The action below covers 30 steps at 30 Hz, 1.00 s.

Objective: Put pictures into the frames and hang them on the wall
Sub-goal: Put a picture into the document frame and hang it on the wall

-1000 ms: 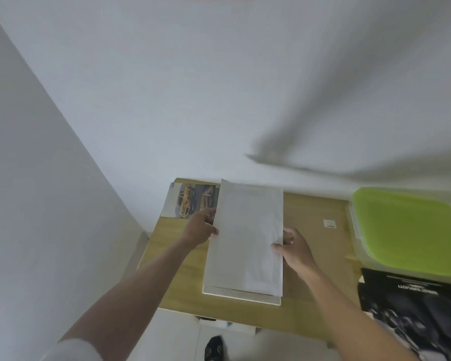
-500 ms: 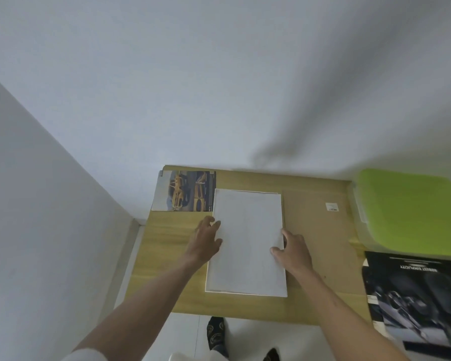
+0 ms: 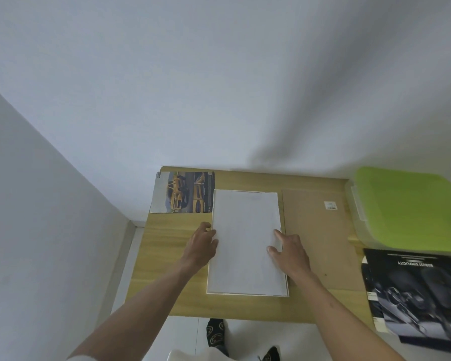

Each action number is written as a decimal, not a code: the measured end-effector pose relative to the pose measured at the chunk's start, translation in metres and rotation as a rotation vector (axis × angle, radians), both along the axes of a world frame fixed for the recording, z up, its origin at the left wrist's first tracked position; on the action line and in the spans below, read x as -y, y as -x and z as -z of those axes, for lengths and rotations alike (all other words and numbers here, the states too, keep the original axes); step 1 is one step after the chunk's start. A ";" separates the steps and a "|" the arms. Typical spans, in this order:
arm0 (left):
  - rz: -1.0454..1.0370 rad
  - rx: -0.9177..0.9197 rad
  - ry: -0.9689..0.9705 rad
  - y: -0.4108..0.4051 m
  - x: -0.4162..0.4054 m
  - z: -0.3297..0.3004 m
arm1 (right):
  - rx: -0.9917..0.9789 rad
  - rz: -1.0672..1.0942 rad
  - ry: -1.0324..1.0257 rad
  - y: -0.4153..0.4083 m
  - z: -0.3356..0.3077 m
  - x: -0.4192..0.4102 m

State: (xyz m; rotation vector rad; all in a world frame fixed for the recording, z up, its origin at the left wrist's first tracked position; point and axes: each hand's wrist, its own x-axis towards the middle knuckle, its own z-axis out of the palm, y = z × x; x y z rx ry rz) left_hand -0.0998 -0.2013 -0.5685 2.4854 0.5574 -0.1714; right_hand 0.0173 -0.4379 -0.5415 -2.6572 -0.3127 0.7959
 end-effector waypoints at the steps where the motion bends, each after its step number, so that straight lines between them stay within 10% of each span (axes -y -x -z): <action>1: -0.002 0.001 0.004 0.000 -0.001 0.001 | -0.001 -0.002 0.008 0.000 0.000 -0.001; 30: -0.014 -0.019 0.043 -0.007 -0.012 0.001 | -0.068 -0.071 0.115 -0.053 -0.007 -0.035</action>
